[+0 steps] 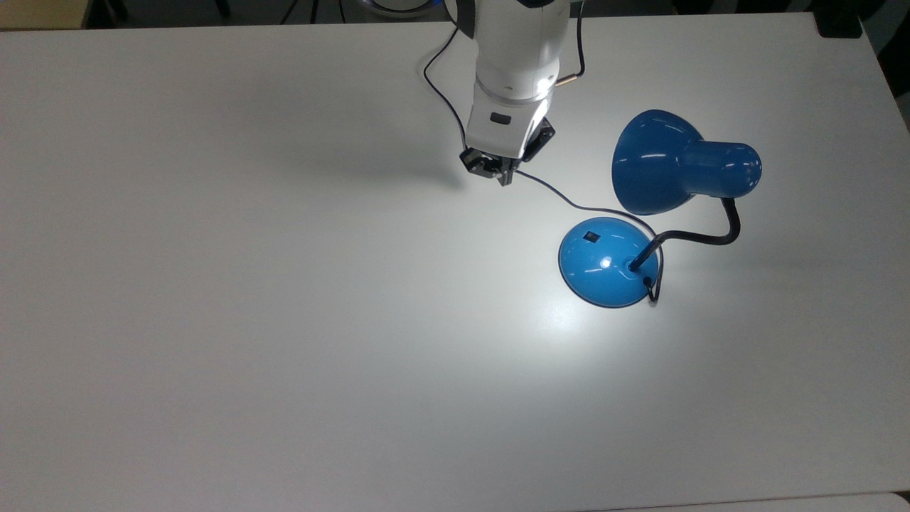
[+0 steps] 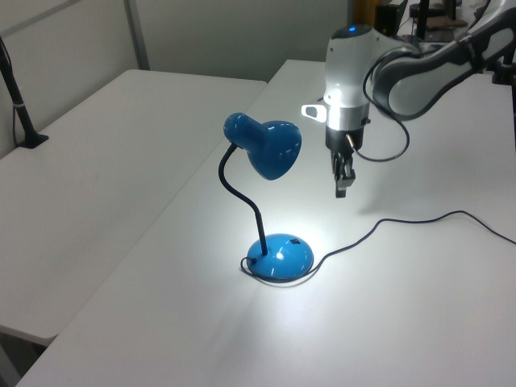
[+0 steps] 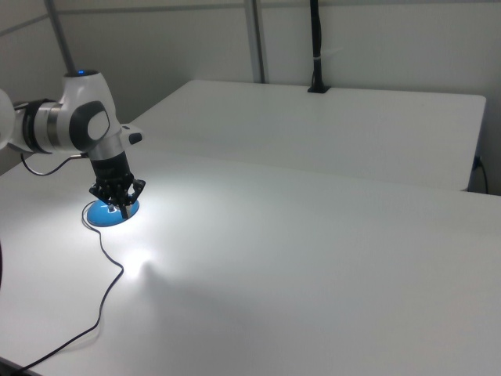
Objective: Turn on the lamp
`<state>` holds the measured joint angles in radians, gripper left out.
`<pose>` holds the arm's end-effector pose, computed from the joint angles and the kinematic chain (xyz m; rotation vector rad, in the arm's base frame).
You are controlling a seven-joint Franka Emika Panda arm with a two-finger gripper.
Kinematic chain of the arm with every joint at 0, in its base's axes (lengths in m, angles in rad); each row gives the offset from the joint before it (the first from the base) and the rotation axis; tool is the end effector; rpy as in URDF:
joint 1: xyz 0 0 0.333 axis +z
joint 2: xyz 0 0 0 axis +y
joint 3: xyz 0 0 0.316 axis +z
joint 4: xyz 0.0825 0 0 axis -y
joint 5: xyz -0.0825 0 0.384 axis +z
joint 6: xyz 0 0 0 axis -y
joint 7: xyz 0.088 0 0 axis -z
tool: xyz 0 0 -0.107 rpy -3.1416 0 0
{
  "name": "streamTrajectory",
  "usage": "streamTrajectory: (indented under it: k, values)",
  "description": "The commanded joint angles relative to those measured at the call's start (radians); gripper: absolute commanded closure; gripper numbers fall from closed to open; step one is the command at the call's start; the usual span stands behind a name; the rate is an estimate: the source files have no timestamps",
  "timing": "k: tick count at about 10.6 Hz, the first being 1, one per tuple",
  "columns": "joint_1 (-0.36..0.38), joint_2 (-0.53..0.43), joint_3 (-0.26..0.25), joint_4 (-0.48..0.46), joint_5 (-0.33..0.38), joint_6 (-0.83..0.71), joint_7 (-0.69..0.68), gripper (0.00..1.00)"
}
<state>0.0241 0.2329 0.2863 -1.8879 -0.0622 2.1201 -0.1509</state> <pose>0.5853 0.1762 0.3894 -3.0370 -0.7527 -0.0134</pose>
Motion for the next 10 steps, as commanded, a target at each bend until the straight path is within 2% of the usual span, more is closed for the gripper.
streamTrajectory:
  k: [1, 3, 6, 8, 10]
  values:
    - [-0.07, -0.124, 0.001, 0.03, -0.013, -0.19, 0.105, 0.98]
    - [-0.111, -0.133, -0.001, 0.137, -0.016, -0.337, 0.141, 0.95]
    - [-0.138, -0.133, -0.004, 0.261, -0.073, -0.442, 0.252, 0.95]
    - [-0.158, -0.15, -0.006, 0.309, -0.064, -0.476, 0.266, 0.93]
    - [-0.129, -0.19, -0.08, 0.311, -0.056, -0.479, 0.284, 0.93]
